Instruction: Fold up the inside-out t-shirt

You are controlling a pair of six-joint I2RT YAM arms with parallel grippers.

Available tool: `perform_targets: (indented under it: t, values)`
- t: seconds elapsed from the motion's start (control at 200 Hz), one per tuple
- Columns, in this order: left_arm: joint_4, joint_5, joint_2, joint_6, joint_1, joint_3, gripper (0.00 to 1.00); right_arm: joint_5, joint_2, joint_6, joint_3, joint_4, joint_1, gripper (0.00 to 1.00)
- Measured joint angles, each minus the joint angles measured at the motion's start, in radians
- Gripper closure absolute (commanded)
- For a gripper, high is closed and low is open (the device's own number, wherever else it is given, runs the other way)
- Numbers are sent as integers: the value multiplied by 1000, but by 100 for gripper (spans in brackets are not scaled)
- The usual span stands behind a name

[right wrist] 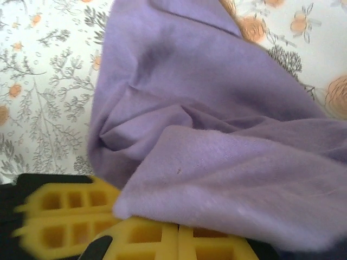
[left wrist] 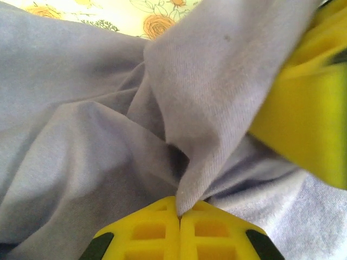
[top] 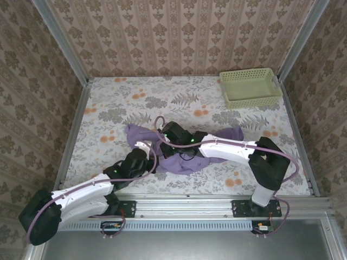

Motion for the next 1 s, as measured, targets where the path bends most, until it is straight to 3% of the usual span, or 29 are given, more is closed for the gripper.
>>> perform_targets:
  t: [0.12, 0.235, 0.37, 0.5, 0.625, 0.795, 0.89, 1.0]
  values:
    - [14, 10, 0, 0, 0, 14, 95, 63, -53, -18, 4, -43, 31, 100]
    - [27, 18, -8, 12, 0, 33, 82, 101, -100, -24, 3, -72, 37, 100]
    - [8, 18, -42, 27, 0, 35, 71, 102, -140, -13, 3, -77, 37, 67]
    - [-44, 8, -76, 31, 2, 35, 64, 105, -142, 5, 3, -78, 35, 54]
    - [-93, -8, -111, 30, 14, 35, 60, 122, -161, 21, -22, -74, 4, 48]
    - [-179, -41, -171, 22, 66, 35, 49, 154, -177, 64, -68, -82, -124, 44]
    - [-247, -52, -187, 5, 146, 50, 43, 155, -149, 88, -70, -86, -201, 44]
    - [-300, -29, -145, -4, 274, 98, 41, 153, -85, 106, -70, -85, -225, 44]
